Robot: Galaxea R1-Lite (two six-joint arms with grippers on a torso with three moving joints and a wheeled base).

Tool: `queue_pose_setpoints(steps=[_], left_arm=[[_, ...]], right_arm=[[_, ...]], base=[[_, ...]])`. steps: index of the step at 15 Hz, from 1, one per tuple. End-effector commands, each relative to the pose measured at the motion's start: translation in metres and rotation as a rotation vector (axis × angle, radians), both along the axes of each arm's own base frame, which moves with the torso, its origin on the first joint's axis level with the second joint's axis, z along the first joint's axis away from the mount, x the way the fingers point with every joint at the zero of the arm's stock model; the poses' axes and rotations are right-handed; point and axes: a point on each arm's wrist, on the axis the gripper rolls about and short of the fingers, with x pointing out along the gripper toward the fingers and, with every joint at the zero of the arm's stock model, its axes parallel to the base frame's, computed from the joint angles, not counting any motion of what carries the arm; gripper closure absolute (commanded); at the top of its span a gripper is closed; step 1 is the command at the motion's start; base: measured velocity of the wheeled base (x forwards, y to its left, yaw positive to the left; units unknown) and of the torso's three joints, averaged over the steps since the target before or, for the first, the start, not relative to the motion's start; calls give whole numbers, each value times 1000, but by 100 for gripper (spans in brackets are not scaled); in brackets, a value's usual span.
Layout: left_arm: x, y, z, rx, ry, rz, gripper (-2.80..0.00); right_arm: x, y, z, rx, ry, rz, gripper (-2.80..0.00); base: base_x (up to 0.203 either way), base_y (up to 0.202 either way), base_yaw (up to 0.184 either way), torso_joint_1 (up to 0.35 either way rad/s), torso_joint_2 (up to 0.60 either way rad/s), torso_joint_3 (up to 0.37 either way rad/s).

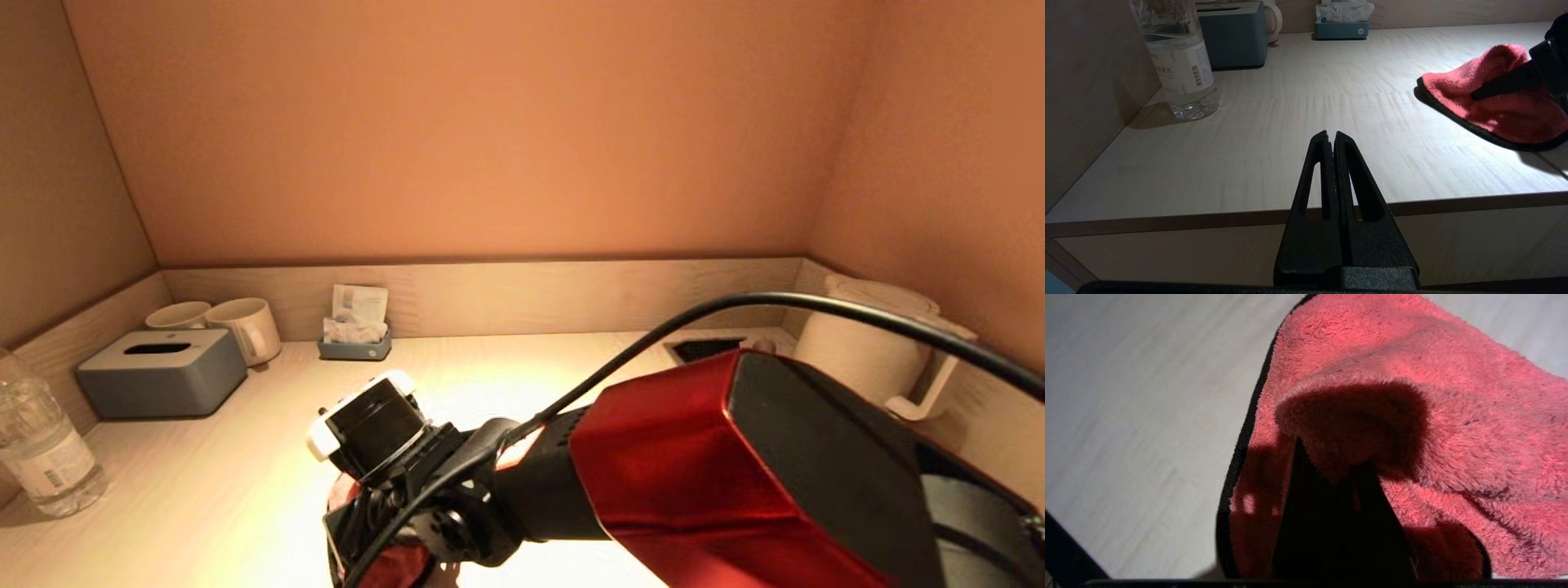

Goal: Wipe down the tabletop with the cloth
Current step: Sweep the stains on the table

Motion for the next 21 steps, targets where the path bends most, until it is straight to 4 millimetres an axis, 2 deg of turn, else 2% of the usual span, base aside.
queue_pose_setpoints(steps=[1, 2, 3, 5, 7, 8, 10, 12, 13, 14, 17, 18, 21], left_arm=[[0, 0, 0, 0, -1, 1, 0], [0, 0, 0, 0, 1, 1, 0], [0, 0, 0, 0, 1, 1, 0], [0, 0, 0, 0, 1, 1, 0], [0, 0, 0, 0, 1, 0, 0], [0, 0, 0, 0, 0, 1, 0], [0, 0, 0, 0, 1, 1, 0], [0, 0, 0, 0, 1, 0, 0], [0, 0, 0, 0, 1, 1, 0], [0, 0, 0, 0, 1, 0, 0], [0, 0, 0, 0, -1, 0, 0], [0, 0, 0, 0, 1, 1, 0], [0, 0, 0, 0, 1, 1, 0]], right_arm=[[27, -12, -17, -66, 23, -86, 0], [40, -24, -20, -84, 29, -132, 0], [43, -29, -21, -95, 34, -150, 0], [64, -64, -24, -121, 57, -238, 0], [65, -90, -25, -145, 82, -284, 0], [60, -97, -23, -148, 84, -290, 0], [38, -121, -25, -171, 104, -298, 0], [13, -143, -9, -152, 84, -298, 0], [1, -147, -2, -146, 73, -288, 0], [-16, -146, 4, -143, 60, -260, 0], [-71, -127, 20, -127, 18, -106, 0], [-80, -116, 15, -140, 20, -60, 0], [-77, -83, 0, -156, 26, -14, 0]], base=[[0, 0, 0, 0, 0, 0], [0, 0, 0, 0, 0, 0], [0, 0, 0, 0, 0, 0], [0, 0, 0, 0, 0, 0], [0, 0, 0, 0, 0, 0], [0, 0, 0, 0, 0, 0], [0, 0, 0, 0, 0, 0], [0, 0, 0, 0, 0, 0], [0, 0, 0, 0, 0, 0], [0, 0, 0, 0, 0, 0], [0, 0, 0, 0, 0, 0], [0, 0, 0, 0, 0, 0], [0, 0, 0, 0, 0, 0]])
